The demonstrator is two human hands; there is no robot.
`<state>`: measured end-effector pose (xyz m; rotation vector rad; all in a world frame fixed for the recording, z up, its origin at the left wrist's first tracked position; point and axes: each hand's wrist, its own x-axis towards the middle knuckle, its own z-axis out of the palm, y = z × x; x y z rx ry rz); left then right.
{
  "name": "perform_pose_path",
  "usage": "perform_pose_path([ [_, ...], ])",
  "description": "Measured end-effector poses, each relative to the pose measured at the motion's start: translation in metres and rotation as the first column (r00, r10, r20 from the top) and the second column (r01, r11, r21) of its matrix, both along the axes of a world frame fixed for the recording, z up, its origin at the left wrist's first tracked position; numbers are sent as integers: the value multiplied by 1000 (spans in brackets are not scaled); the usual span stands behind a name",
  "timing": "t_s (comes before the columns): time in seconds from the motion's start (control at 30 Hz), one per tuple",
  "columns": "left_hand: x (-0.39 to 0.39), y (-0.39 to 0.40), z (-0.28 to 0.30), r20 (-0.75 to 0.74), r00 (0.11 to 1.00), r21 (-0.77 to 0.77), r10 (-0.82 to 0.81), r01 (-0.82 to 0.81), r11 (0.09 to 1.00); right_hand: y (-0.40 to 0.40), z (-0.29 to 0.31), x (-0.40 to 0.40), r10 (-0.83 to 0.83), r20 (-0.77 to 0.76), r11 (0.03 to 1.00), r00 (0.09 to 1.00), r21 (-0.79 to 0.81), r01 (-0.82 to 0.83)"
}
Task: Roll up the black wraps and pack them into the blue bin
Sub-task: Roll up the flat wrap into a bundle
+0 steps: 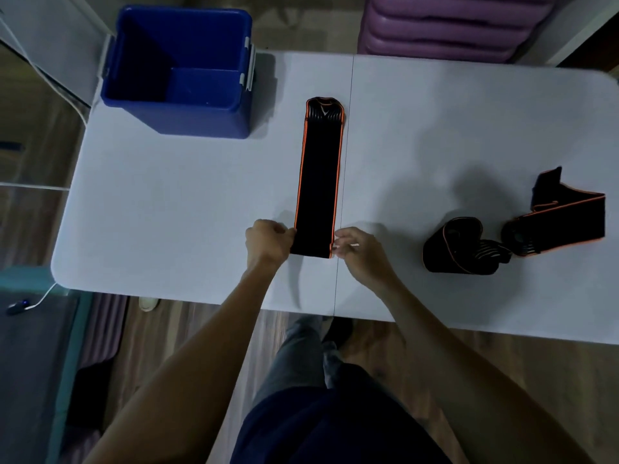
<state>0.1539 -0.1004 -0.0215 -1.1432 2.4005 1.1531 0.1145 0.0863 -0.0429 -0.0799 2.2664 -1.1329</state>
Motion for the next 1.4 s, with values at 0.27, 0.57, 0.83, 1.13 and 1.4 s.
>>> perform_pose_path([
  [0.27,28,-1,-2,117,614,-257,-781,778,573,9,-5,21,372,-355,928,857,117,-354],
  [0.57,17,-2,-4,-75,716,-151,-694,680,717,-2,4,13,461,-448,875,766,371,-310],
  [0.83,-8,2,-10,-49,892,-24,-450,449,893,-13,6,5,345,-477,898,808,418,-137],
  [1.13,-5,2,-15,-99,803,-365,-588,520,772,-12,-8,-2,616,-530,777,583,533,-335],
  [1.4,-4,-19,-20,-82,629,-388,-773,695,606,-21,-1,-27,625,-486,771,611,504,-389],
])
